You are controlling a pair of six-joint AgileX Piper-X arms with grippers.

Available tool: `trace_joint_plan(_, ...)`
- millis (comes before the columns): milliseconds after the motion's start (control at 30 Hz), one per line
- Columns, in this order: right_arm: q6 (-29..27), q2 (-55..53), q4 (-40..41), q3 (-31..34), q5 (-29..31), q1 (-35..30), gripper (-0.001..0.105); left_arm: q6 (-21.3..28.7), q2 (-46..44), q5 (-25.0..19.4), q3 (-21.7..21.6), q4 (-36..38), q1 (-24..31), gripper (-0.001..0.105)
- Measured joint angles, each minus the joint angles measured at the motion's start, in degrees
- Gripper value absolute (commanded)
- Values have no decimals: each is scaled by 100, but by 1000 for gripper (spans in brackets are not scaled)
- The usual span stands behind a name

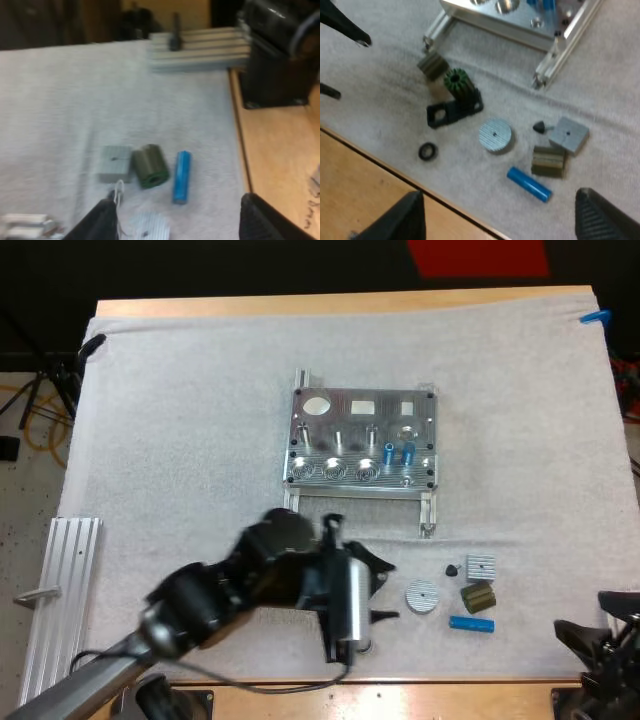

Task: Load cells from left to right

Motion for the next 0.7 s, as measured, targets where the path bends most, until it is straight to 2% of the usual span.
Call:
trace_joint_plan(267,0,29,12,575,0,0,62,-149,1246,0,0,-855,-601,52)
trace_joint_plan(500,-11,29,9,655,0,0,62,-157,2336,0,-324,-851,-1034,52)
trace_joint_plan(600,-11,29,9,655,0,0,62,-157,2802,-221,-591,-787,-1190,52)
trace_joint_plan(700,-11,29,9,655,0,0,62,-157,3277,-686,-874,-760,-1336,52)
